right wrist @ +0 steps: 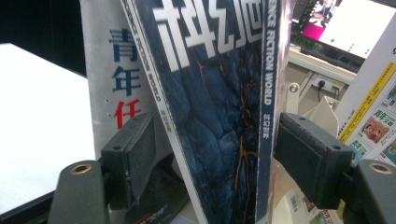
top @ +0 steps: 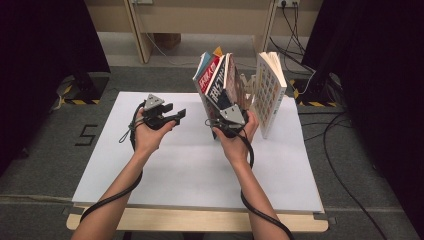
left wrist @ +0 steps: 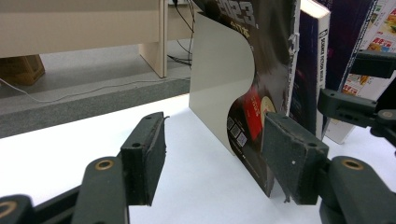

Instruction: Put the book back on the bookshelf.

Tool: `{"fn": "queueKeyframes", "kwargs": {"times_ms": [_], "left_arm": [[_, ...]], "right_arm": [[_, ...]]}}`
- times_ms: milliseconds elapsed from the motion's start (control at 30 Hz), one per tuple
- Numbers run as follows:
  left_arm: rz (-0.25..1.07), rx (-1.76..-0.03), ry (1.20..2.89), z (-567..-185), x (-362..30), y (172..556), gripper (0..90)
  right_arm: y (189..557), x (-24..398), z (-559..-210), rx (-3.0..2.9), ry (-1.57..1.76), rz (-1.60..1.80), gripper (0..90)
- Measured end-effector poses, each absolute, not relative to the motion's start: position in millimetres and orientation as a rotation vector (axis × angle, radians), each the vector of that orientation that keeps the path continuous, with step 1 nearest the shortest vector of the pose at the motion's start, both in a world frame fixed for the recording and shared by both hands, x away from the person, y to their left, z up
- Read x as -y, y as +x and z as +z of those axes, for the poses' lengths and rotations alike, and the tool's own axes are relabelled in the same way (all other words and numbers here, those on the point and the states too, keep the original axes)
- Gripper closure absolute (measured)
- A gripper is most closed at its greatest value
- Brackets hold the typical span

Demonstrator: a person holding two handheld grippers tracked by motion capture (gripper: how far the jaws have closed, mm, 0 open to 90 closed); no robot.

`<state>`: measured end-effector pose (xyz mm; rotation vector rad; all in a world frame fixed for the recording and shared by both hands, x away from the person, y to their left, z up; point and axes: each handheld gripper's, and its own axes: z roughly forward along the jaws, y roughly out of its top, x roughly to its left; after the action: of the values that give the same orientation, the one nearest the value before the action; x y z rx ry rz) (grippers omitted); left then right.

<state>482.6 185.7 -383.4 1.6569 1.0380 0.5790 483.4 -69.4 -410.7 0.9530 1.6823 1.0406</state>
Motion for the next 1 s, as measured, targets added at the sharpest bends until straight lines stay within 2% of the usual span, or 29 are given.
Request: {"fn": "queueKeyframes", "kwargs": {"times_ms": [233,367,767,1000], "left_arm": [[0.578,-1.037,1.661,-383.6,-185.4,483.3,39.3],[0.575,-1.036,1.664,-384.9,-184.2,483.6,39.3],[0.582,-1.036,1.666,-384.3,-185.2,483.0,39.4],[0.581,-1.034,1.672,-385.7,-184.1,483.1,39.4]], "right_arm": [[489.6,70.9,-411.7,-1.682,0.952,1.006,28.7],[490.7,69.7,-411.5,-1.683,0.933,0.996,31.4],[486.9,87.4,-401.3,-1.634,1.032,1.162,63.1],[485.5,101.6,-396.5,-1.573,1.108,1.235,66.1]]}}
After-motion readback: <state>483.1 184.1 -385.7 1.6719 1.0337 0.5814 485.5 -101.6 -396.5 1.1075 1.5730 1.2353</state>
